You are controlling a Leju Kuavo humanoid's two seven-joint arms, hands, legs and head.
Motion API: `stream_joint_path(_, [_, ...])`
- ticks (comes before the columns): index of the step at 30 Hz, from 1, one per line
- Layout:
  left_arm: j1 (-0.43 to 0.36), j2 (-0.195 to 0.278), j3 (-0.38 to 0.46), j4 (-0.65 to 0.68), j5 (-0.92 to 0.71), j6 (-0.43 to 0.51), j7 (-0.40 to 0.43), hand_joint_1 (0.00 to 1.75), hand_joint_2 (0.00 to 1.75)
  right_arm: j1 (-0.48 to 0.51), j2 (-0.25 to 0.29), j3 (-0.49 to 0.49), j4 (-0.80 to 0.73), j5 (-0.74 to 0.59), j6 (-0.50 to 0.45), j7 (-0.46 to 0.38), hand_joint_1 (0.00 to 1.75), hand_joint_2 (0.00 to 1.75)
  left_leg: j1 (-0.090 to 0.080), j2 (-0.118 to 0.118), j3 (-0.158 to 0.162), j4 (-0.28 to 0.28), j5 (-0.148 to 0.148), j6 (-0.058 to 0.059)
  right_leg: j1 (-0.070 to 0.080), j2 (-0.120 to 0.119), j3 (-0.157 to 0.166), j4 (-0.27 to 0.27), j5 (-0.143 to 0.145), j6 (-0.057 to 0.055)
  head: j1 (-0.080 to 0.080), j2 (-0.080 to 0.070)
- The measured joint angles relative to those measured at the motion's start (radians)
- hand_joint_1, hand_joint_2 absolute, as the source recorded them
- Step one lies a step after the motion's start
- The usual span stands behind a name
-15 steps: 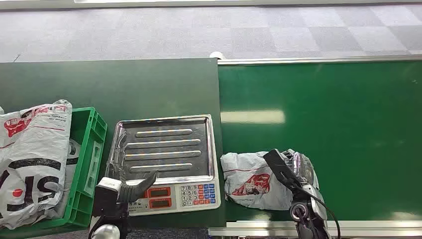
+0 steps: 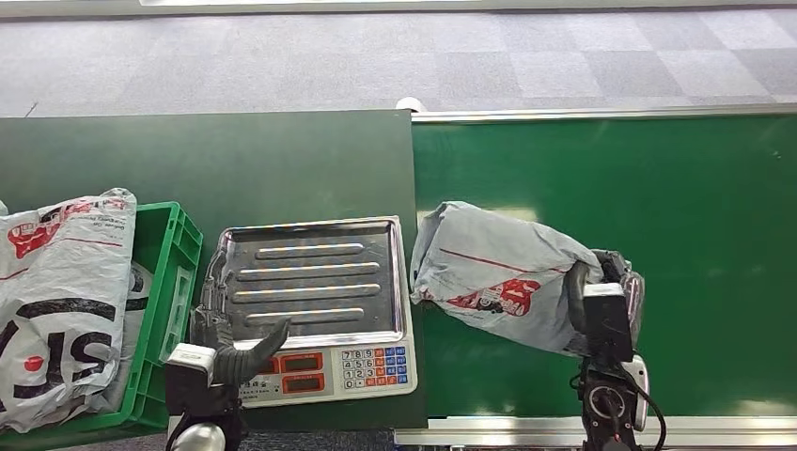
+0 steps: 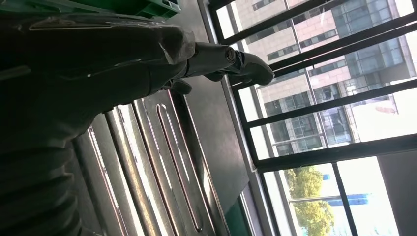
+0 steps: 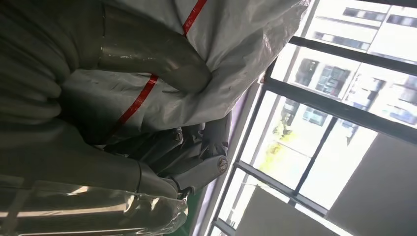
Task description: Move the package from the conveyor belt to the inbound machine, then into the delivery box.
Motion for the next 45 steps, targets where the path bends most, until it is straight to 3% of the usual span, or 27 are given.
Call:
stream_joint_path(6, [0.005,-0.013,0.023,-0.012,0.079,0.068,-0.098,0.0,1.75,0.099,0.029,-0.066,-0.202,-0.166,0.069,-0.147,1.75,1.75,0.0,0.0,-0.001,0.0,0.0,0.0,0.0,0.0,0.0,0.0,-0.001,0.0,0.0,0.0])
stream_joint_path(14, [0.019,-0.037,0.039,-0.059,0.11,0.097,-0.157,0.0,1.75,0.119,0.057,-0.065,-0.379,-0.088,0.08,-0.172,1.75,1.75,0.0,0.001,0.0,-0.001,0.0,0.0,0.0,0.0,0.001,0.0,0.0,0.0,0.0,0.0])
stream_joint_path(19, [0.015,-0.039,0.034,-0.086,0.115,0.195,-0.193,0.0,1.75,0.034,0.045,0.009,-0.382,0.088,0.062,-0.145,1.75,1.75,0.0,0.002,0.002,0.0,0.0,0.0,0.0,0.001,0.002,0.0,0.0,-0.001,0.0,0.0])
stream_joint_path(25, [-0.01,-0.023,0.001,-0.156,0.122,0.332,-0.194,0.0,1.75,-0.162,0.004,0.147,-0.226,0.345,0.022,-0.061,1.75,1.75,0.0,0.001,0.004,0.0,0.001,0.0,0.0,0.0,0.004,0.0,0.001,-0.001,0.0,0.0])
stream_joint_path(36, [-0.026,-0.005,-0.013,-0.211,0.153,0.355,-0.194,0.0,1.75,-0.302,-0.035,0.259,-0.02,0.45,-0.002,-0.024,1.75,1.75,0.0,0.0,0.001,0.0,0.001,0.0,0.0,-0.001,0.002,0.001,0.001,-0.001,0.0,0.0])
stream_joint_path(41, [-0.053,-0.004,-0.028,-0.215,0.176,0.342,-0.194,0.0,1.75,-0.463,-0.04,0.371,0.263,0.578,0.022,-0.009,1.75,1.75,0.0,0.001,0.003,0.0,0.002,0.0,0.0,0.0,0.003,0.001,0.001,-0.001,0.0,0.0])
stream_joint_path(45, [-0.073,-0.005,-0.04,-0.208,0.18,0.334,-0.194,0.0,1.75,-0.555,-0.002,0.486,0.484,0.626,0.063,-0.027,1.75,1.75,0.001,0.001,0.003,0.0,0.002,0.0,0.001,0.0,0.003,0.001,0.001,-0.001,0.0,0.0])
